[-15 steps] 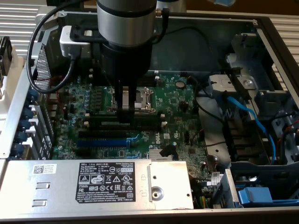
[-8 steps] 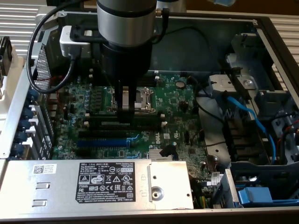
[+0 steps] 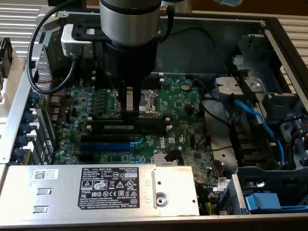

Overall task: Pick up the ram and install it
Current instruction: 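Insert the ram into the slot, then press down the ram until it locks into place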

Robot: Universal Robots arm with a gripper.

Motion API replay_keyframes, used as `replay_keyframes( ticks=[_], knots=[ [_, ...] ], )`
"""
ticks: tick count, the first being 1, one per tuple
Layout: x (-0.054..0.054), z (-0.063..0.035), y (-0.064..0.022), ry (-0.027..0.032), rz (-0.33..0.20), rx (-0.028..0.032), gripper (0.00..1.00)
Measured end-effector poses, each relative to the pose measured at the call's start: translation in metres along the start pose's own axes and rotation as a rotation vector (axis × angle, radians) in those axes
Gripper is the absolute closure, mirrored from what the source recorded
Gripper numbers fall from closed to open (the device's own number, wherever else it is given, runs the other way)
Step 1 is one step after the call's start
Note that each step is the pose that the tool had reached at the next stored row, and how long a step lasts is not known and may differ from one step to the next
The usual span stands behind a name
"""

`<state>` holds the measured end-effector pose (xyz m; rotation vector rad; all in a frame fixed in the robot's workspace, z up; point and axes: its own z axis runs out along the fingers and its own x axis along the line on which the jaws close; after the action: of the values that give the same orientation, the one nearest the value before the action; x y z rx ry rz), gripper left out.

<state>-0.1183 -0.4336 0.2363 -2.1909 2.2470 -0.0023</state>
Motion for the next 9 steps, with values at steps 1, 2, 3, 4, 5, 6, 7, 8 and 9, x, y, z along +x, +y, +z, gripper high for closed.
replay_keyframes(
  ticks=[1, 2, 3, 4, 5, 6, 7, 8, 9],
  knots=[
    [0.0000, -0.0009, 0.0000, 0.0001, 0.000, 0.0007, 0.74],
    [0.0000, -0.0017, 0.0000, 0.0000, 0.000, 0.0012, 0.74],
    [0.0000, -0.0023, 0.0000, 0.0000, 0.000, 0.0016, 0.74],
    [0.0000, -0.0026, 0.0000, -0.0002, 0.000, 0.0019, 0.74],
    [-0.0001, -0.0026, 0.0000, -0.0003, 0.000, 0.0022, 0.74],
    [-0.0001, -0.0026, 0.0000, -0.0003, 0.000, 0.0022, 0.74],
    [0.0000, -0.0027, 0.0000, -0.0001, 0.000, 0.0021, 0.74],
    [0.0000, -0.0027, 0.0000, 0.0000, 0.000, 0.0021, 0.74],
    [0.0000, -0.0027, 0.0000, -0.0001, 0.000, 0.0021, 0.74]
  ],
)
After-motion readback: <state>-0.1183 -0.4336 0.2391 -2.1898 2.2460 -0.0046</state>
